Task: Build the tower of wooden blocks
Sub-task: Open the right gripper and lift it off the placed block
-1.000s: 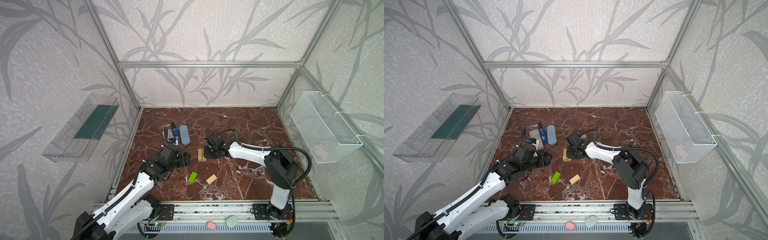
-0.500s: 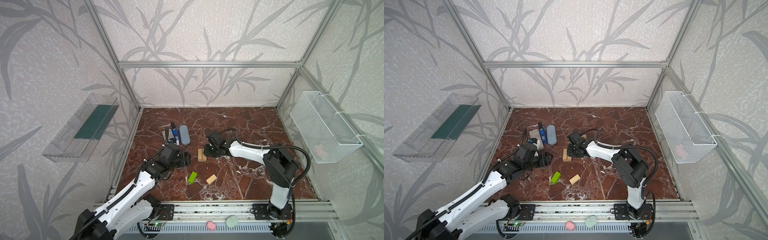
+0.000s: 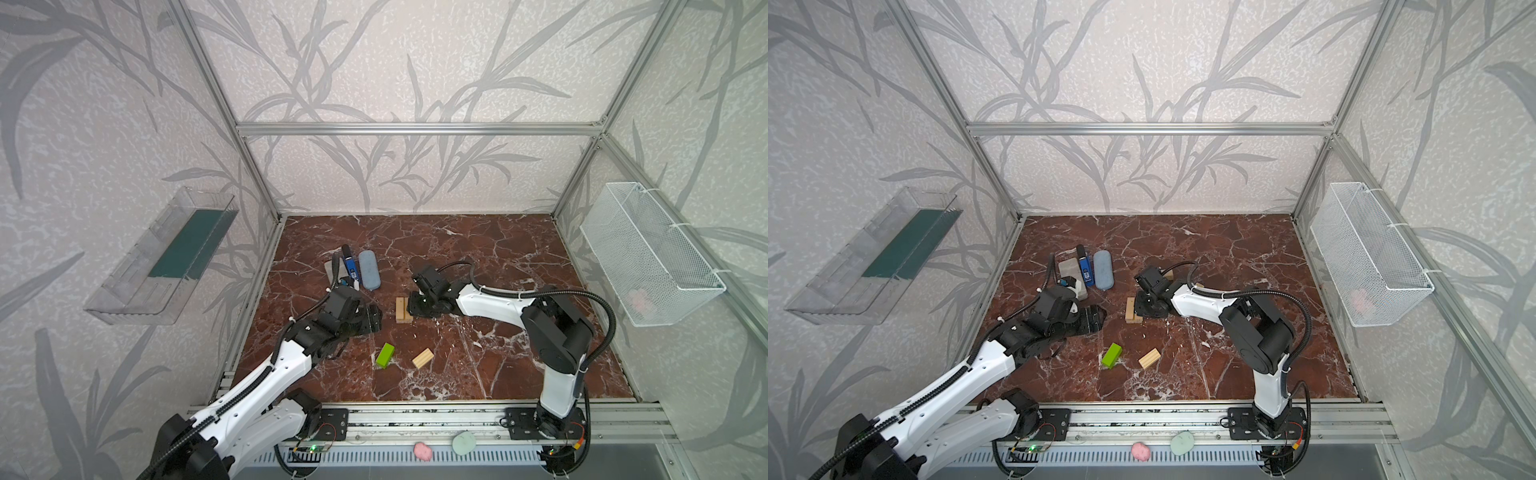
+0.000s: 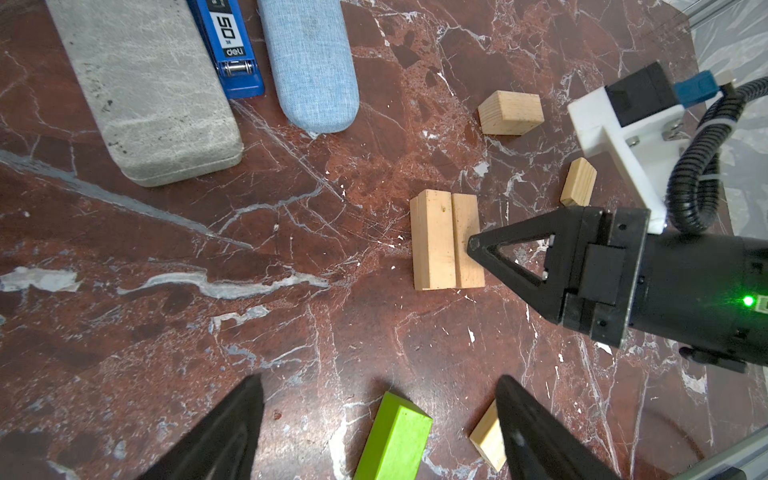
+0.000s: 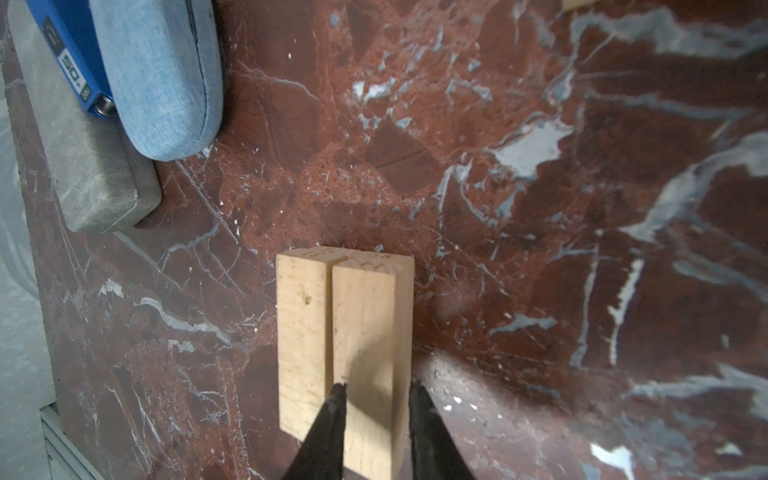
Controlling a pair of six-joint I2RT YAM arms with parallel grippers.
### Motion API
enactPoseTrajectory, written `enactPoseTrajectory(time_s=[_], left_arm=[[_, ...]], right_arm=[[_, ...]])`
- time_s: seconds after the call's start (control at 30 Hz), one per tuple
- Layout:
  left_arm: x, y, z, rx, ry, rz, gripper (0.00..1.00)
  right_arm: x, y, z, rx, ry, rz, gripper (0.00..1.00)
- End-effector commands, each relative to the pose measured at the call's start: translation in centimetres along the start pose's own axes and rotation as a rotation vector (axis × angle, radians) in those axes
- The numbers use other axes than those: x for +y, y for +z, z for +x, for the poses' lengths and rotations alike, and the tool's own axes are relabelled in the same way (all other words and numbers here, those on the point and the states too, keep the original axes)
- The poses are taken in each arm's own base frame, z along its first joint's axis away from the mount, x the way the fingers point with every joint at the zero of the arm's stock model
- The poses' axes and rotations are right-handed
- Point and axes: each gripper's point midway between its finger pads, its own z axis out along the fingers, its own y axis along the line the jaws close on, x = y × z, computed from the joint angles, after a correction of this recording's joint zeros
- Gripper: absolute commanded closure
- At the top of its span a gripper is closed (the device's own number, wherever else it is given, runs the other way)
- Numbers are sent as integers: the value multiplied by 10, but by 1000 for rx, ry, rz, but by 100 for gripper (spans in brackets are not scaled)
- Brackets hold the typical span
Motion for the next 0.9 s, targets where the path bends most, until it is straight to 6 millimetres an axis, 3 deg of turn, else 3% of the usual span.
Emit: enactPoseTrajectory(time_s=[0.0,0.5,0.87], left_arm=[[-3,-2,-5,-12,8,7,14],[-2,-2,-6,-11,15,3,14],[-3,-3,-5,-4,19,5,15]], right_arm=[[-4,7,1,6,19,0,73],[3,7,-2,3,26,-31,73],[7,-7,-6,-16,10,-34,72]])
